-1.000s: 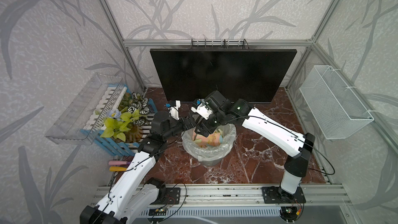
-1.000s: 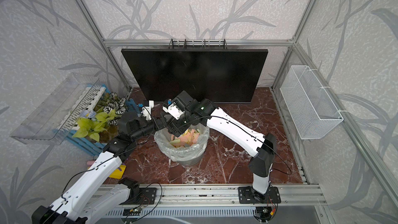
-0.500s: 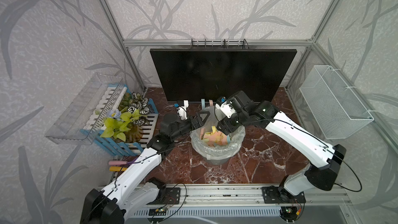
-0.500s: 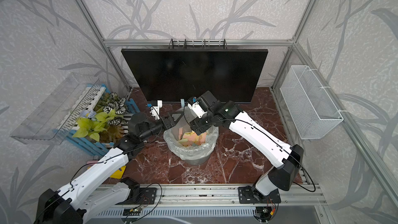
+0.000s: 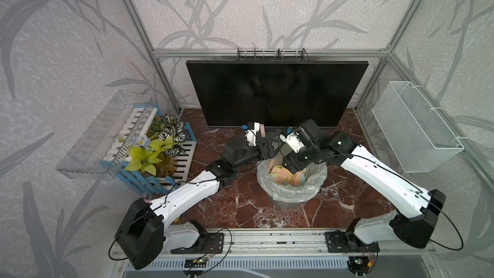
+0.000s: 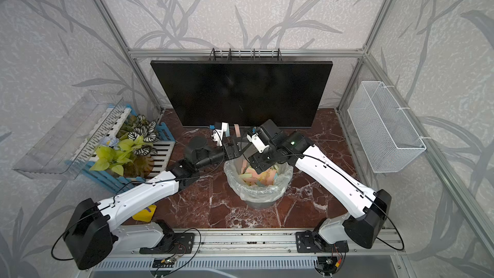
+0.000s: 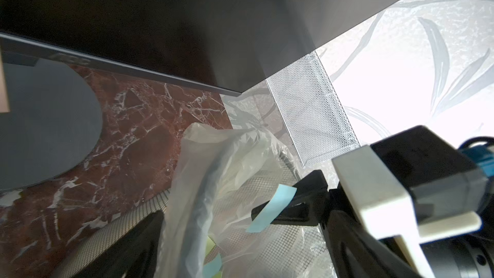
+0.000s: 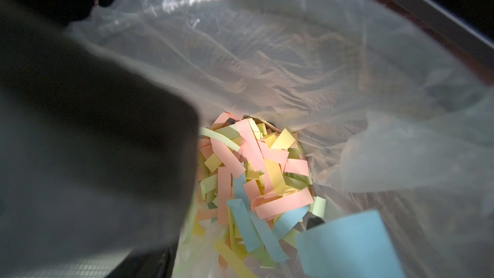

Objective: Remove the sticky note from the monitor
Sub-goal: Move the trash bin to the center of the board, then tear off the sticky note from the monitor.

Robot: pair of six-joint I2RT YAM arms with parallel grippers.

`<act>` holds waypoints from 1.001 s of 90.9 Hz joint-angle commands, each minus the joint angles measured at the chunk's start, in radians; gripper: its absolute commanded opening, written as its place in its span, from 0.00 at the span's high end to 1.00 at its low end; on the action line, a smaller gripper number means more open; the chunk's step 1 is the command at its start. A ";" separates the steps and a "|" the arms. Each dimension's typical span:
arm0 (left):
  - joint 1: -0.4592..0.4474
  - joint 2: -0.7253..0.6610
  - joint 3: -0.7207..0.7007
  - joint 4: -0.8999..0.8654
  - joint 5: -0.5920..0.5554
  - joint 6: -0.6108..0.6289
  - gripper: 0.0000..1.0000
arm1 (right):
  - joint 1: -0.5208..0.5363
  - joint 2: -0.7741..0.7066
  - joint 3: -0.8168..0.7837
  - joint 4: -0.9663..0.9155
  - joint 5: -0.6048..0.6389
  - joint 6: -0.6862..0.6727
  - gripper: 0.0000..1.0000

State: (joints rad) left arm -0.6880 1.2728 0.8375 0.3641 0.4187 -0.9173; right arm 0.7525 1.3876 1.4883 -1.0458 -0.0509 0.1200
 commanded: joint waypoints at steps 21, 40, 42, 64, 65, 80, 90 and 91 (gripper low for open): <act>-0.097 0.185 0.162 0.041 0.065 0.007 0.00 | -0.078 -0.136 -0.053 -0.112 0.056 0.013 0.20; -0.067 0.187 0.271 -0.124 -0.013 0.102 0.00 | -0.080 -0.156 -0.092 -0.100 0.025 0.041 0.20; -0.058 0.181 0.278 -0.147 -0.025 0.112 0.00 | -0.080 -0.154 -0.090 -0.104 0.016 0.040 0.20; 0.088 0.037 0.250 -0.306 -0.134 0.205 0.00 | -0.087 -0.179 -0.086 -0.061 -0.018 0.059 0.20; 0.096 0.031 0.247 -0.311 -0.133 0.211 0.00 | -0.088 -0.177 -0.082 -0.062 -0.022 0.058 0.20; 0.238 -0.077 0.132 -0.351 -0.097 0.283 0.00 | -0.098 -0.193 -0.143 0.007 -0.013 0.096 0.20; 0.317 -0.119 -0.001 -0.300 -0.024 0.341 0.00 | -0.084 -0.196 -0.120 0.012 -0.019 0.122 0.20; 0.324 -0.121 -0.011 -0.289 -0.018 0.343 0.00 | -0.084 -0.205 -0.139 0.041 -0.002 0.128 0.20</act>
State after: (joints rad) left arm -0.4156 1.1690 0.9371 0.0799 0.3328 -0.6682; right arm 0.6640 1.2121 1.3750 -1.0718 -0.0727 0.2035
